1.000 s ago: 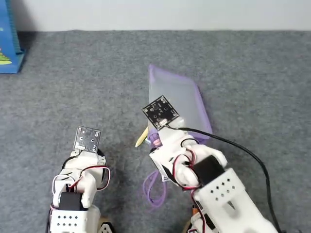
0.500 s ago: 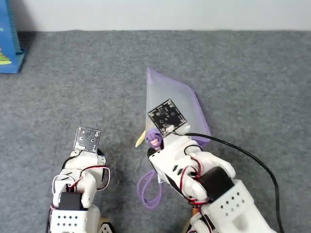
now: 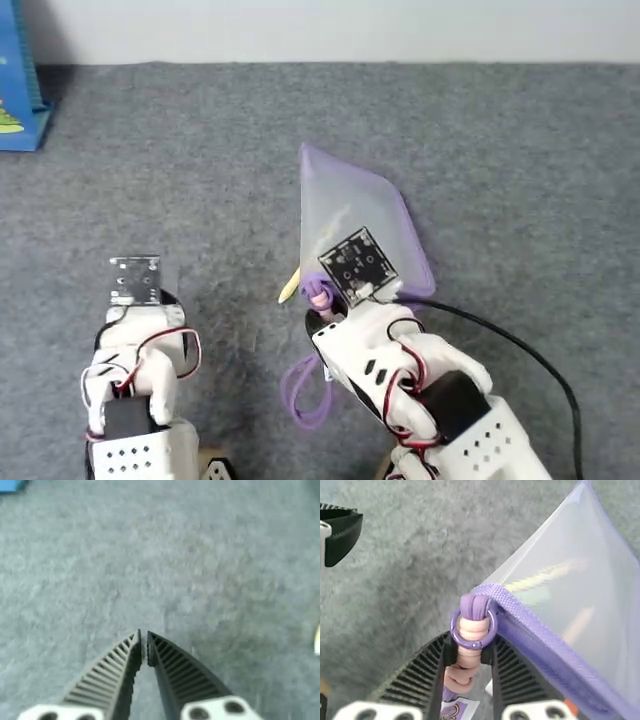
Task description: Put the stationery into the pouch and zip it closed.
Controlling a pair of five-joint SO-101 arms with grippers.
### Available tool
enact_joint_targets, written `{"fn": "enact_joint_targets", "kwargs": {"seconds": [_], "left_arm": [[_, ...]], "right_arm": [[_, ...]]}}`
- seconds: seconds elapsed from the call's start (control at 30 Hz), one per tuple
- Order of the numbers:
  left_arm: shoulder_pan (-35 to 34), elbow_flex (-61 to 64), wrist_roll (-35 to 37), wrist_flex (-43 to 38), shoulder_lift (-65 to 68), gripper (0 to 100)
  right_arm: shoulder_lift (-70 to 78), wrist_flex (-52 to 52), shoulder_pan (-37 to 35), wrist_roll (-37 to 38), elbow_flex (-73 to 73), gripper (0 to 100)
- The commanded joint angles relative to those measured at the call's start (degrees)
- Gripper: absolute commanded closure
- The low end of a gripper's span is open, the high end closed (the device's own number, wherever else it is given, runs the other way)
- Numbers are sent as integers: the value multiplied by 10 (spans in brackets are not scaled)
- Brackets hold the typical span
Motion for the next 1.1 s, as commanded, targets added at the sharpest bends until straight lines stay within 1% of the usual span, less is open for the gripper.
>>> {"fn": "enact_joint_targets", "kwargs": {"seconds": [0.0,0.03,0.1,0.13,0.23,0.33,0.53,0.63,0.87,1.07], "left_arm": [[39,-37,14,-30,-6,976],[55,-37,15,-25,-6,964],[83,-40,19,-13,-6,908],[88,-45,35,-8,-6,874],[88,-73,120,16,-6,769],[98,-106,153,55,-6,700],[193,-159,162,143,-6,695],[216,-195,162,180,-6,695],[266,-253,163,192,-6,695],[336,-260,164,188,-6,695]], "right_arm": [[-36,-29,-1,-5,2,991],[-44,-32,-1,-6,5,991],[-57,-38,-1,-6,12,991],[-64,-44,-1,-6,17,991],[-82,-58,-1,-6,28,991],[-95,-66,-1,-6,39,991],[-109,-65,-1,-6,40,991],[-109,-62,-1,-6,40,991],[-109,-60,-1,-6,40,991],[-109,-59,0,-3,40,991]]}}
